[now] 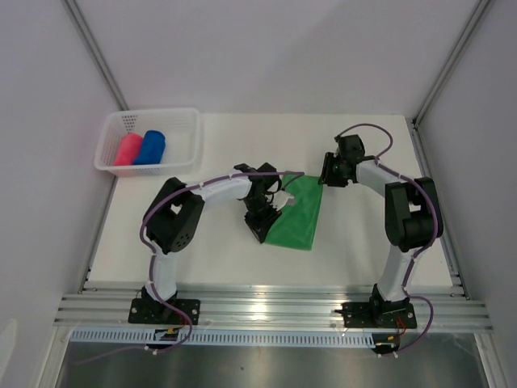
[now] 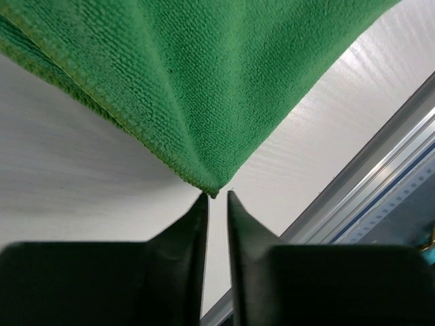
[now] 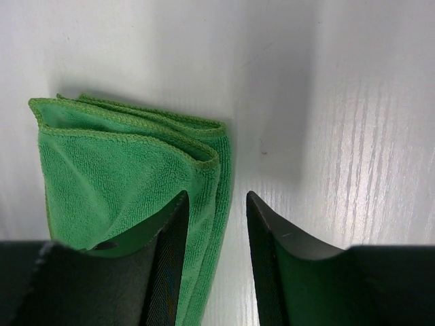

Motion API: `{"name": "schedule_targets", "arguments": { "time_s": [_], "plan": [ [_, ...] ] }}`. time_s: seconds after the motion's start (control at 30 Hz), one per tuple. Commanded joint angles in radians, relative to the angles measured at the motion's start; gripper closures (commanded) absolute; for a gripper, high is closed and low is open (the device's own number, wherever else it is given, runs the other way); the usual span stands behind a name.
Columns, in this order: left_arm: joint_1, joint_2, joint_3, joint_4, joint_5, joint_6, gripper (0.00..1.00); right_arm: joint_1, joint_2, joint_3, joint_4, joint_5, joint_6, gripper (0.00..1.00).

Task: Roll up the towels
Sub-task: Fold the towel

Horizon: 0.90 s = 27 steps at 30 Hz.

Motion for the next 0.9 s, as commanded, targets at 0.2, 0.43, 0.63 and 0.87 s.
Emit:
{"name": "schedule_targets", "arguments": {
  "time_s": [0.2, 0.43, 0.63, 0.87],
  "plan": [
    [-0.002, -0.052, 0.061, -0.054, 0.011, 0.013, 0.64, 0.037, -0.247, -0.118, -0.089, 0.051, 0.005, 0.58],
    [0.105, -0.105, 0.199, -0.044, -0.04, 0.033, 0.52, 0.155, -0.45, -0.379, -0.066, -0.012, 0.114, 0.6],
    [0.121, 0.225, 0.81, -0.221, -0.104, -0.001, 0.51, 0.235, -0.514, -0.499, -0.023, -0.067, 0.183, 0.6],
    [0.145, 0.167, 0.613, -0.105, -0.103, -0.029, 0.49, 0.308, -0.473, -0.568, -0.019, -0.063, 0.265, 0.6]
  ]
}}
